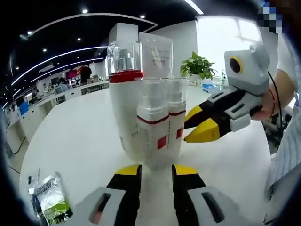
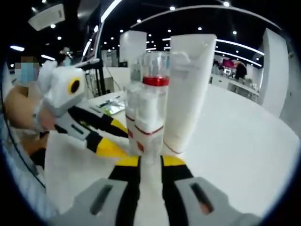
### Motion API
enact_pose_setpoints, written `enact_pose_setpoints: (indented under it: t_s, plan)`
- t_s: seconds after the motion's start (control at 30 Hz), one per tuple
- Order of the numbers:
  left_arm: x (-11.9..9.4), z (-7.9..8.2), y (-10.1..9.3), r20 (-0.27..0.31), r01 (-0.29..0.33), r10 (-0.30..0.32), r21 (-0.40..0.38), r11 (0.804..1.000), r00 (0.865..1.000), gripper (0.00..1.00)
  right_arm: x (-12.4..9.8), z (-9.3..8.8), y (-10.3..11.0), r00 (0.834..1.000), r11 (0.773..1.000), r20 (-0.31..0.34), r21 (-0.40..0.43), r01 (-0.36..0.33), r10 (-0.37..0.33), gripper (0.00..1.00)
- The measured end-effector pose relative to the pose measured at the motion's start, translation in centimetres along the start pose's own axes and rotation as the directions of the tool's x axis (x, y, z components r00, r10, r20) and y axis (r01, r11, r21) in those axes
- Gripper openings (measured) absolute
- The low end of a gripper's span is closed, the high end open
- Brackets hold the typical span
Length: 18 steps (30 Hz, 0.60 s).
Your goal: Arrange the skincare products in the storage area until every visible bottle or jar stands upright without overlapping.
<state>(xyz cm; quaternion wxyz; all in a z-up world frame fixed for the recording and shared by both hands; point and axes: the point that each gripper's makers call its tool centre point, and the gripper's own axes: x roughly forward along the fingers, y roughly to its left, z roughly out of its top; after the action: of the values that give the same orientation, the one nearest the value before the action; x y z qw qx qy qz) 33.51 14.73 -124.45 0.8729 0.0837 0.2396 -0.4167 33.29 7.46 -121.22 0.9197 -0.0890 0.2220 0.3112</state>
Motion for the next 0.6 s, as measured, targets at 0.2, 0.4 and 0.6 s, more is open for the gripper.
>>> enact_pose_setpoints:
  t_s: [0.2, 0.4, 0.6]
  plan:
    - [-2.2, 0.0, 1.9, 0.036, -0.082, 0.085, -0.063, 0.995, 0.996, 0.25, -0.1, -1.1, -3.9, 0.999, 0.998, 0.0, 0.038, 0.04, -0.04, 0.16]
    - [-4.3, -0.3, 1.1, 0.049, -0.109, 0.115, -0.097, 0.989, 0.992, 0.25, 2.6, 0.0, -3.8, 0.998, 0.999, 0.038, 0.02, -0.051, 0.05, 0.12]
    - [-6.2, -1.1, 1.0, 0.039, -0.135, 0.138, -0.088, 0.987, 0.99, 0.25, 2.9, -0.2, -3.6, 0.997, 0.995, 0.013, -0.054, -0.082, 0.082, 0.03]
